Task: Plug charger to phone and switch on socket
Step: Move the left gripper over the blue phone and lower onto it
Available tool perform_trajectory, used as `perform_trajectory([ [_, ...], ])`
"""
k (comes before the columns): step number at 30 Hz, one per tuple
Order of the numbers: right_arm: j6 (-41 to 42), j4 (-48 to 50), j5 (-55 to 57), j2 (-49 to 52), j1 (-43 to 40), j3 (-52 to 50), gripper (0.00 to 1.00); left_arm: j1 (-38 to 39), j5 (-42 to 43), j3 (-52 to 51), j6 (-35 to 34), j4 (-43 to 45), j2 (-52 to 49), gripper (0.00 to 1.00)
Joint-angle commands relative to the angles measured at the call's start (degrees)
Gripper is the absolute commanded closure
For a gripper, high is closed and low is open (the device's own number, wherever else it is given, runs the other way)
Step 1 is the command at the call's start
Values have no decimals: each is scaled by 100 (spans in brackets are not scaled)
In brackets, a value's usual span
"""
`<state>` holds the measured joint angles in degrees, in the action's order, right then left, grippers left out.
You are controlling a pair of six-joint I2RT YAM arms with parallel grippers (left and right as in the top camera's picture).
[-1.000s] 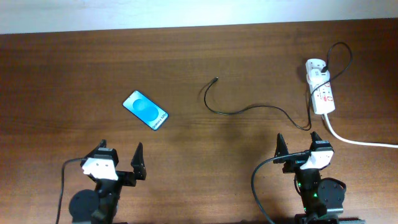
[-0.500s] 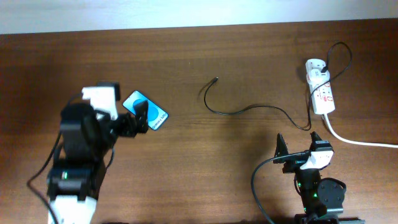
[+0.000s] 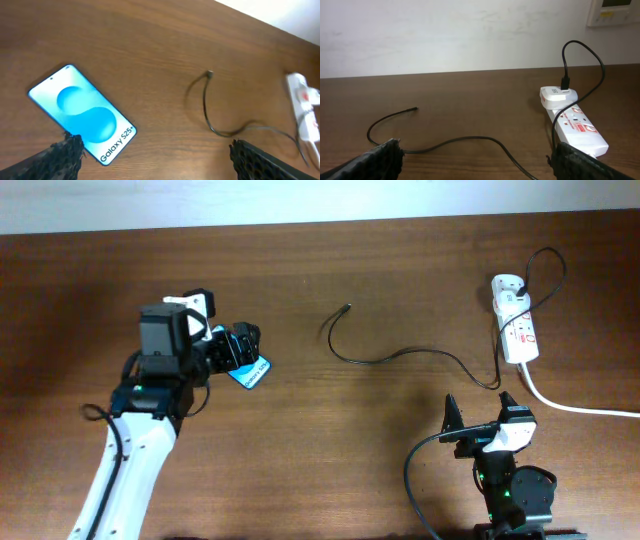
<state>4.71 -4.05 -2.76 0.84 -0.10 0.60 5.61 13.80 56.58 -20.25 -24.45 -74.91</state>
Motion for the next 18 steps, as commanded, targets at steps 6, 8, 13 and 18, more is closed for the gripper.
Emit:
perform_trajectory([
  [6, 20, -26, 48, -48, 48, -28, 2, 916, -2546, 1408, -1209, -765, -1025, 0],
  [8, 20, -26, 46, -48, 48, -28, 1, 916, -2546, 2553, -1215, -1600, -1888, 1],
  [13, 20, -26, 48, -48, 48, -28, 2, 914, -2503, 3807, -1902, -2822, -3244, 1],
  [18, 20, -26, 48, -48, 48, -28, 2, 911, -2524, 3792, -1204, -3215, -3698, 1],
])
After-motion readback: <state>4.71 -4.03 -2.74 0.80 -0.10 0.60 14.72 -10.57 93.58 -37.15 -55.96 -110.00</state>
